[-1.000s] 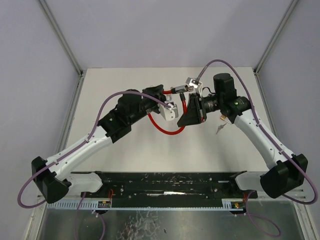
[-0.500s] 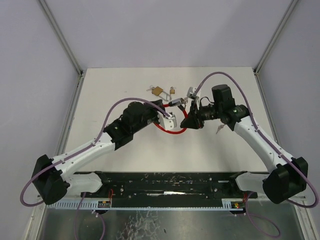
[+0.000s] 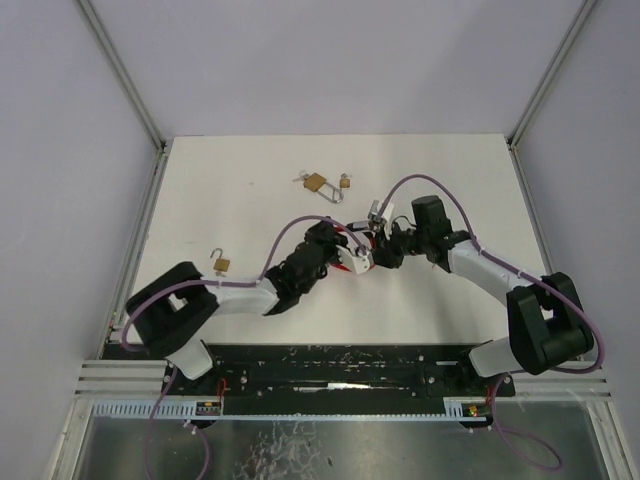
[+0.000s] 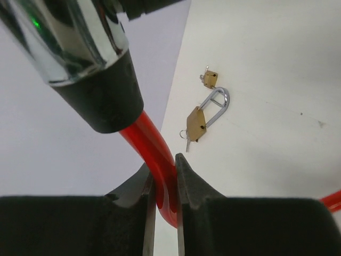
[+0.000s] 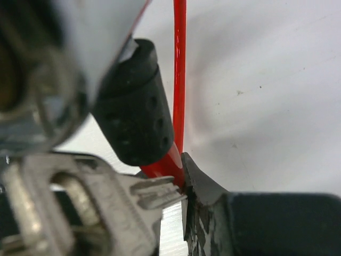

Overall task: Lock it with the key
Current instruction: Lock the lock.

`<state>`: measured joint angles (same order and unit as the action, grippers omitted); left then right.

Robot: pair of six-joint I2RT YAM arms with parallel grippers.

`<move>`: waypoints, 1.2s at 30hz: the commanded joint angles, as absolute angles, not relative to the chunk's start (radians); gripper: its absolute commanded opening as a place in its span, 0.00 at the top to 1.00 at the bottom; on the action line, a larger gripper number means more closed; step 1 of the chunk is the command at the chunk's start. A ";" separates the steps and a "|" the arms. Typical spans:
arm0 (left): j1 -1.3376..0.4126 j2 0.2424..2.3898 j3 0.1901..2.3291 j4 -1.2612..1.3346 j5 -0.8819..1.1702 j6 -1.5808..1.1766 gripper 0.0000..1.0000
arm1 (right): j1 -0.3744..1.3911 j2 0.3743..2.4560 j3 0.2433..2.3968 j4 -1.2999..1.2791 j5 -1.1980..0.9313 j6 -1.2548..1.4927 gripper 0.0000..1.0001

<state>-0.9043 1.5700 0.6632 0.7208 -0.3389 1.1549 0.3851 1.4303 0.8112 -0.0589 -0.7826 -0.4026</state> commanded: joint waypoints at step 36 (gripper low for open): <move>-1.070 1.950 0.584 1.397 -0.624 1.409 1.00 | 0.362 1.387 0.680 0.171 -0.884 -0.486 0.72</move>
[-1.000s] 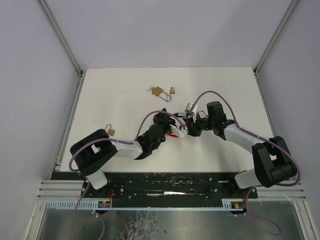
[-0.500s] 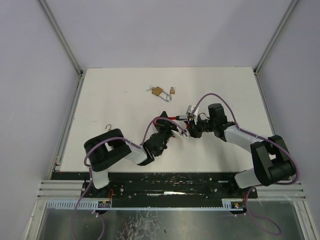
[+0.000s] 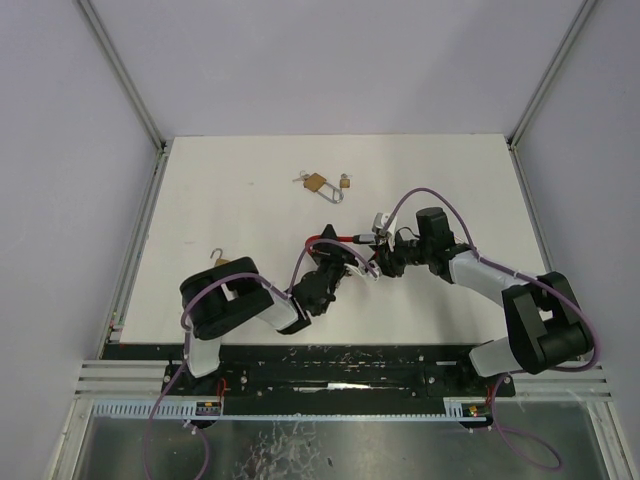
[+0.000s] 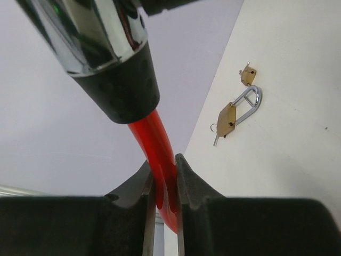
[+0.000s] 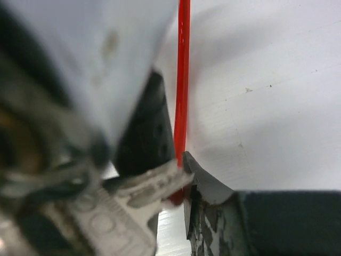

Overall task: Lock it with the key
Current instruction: Lock the lock.

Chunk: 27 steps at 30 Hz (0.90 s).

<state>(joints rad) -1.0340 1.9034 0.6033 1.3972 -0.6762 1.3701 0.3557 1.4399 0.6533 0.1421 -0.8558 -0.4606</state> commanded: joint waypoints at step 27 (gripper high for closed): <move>-1.060 1.963 0.598 1.376 -0.669 1.369 1.00 | 0.263 1.178 0.647 -0.188 -0.738 -0.802 0.26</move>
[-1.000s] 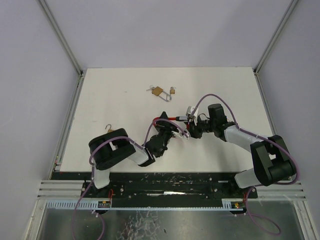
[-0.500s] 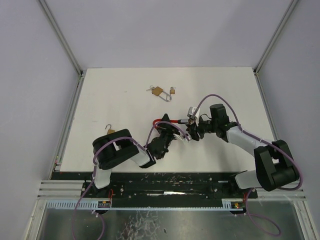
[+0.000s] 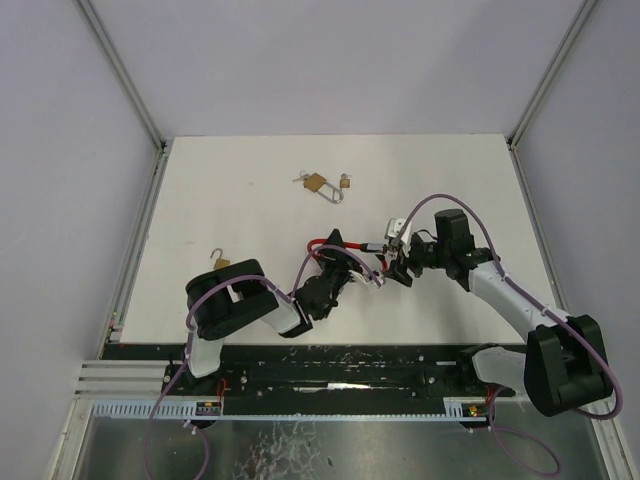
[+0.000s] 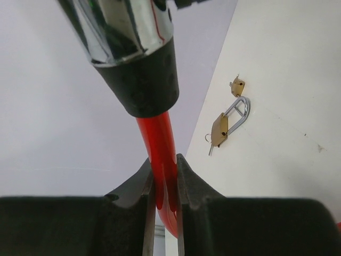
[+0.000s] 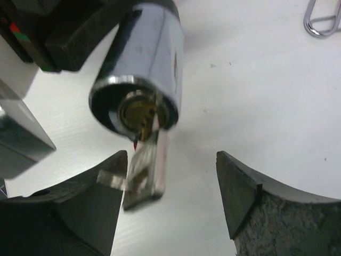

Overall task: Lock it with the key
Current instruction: Lock the lock.

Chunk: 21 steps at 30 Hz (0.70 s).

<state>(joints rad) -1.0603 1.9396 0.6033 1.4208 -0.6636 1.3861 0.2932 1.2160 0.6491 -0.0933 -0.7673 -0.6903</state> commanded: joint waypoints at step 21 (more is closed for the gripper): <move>-1.050 1.958 0.614 1.325 -0.669 1.350 1.00 | 0.001 1.150 1.005 -0.961 -1.190 -1.085 0.26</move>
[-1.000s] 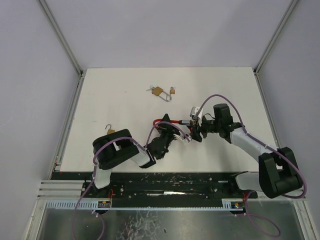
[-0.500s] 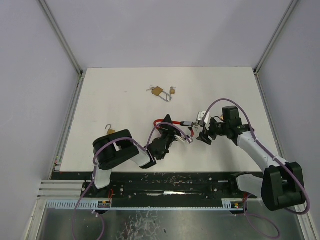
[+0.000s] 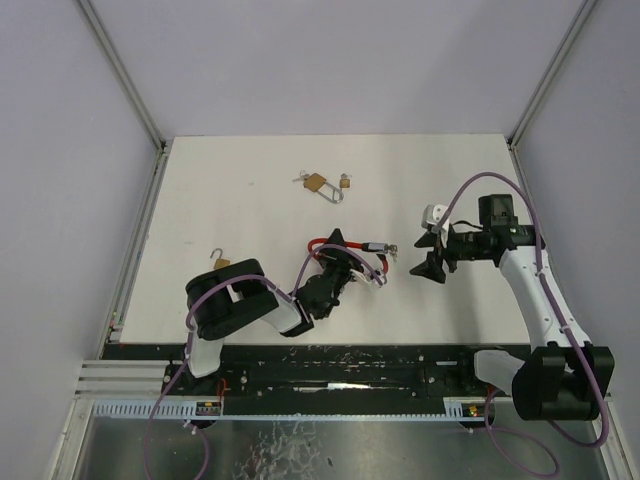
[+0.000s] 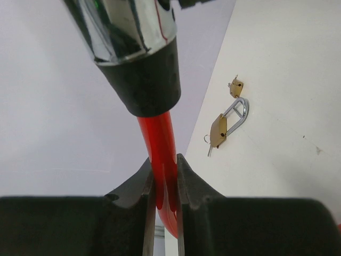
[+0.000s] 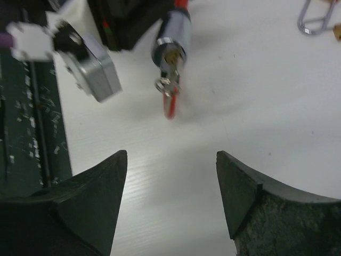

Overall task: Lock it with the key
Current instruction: Lock the lock.

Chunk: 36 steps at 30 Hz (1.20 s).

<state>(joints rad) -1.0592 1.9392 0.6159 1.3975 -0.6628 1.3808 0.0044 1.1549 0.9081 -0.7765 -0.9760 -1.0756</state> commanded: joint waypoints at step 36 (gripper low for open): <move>-1.051 1.944 0.624 1.285 -0.667 1.335 1.00 | 0.117 1.267 1.013 -0.519 -1.068 -0.330 0.85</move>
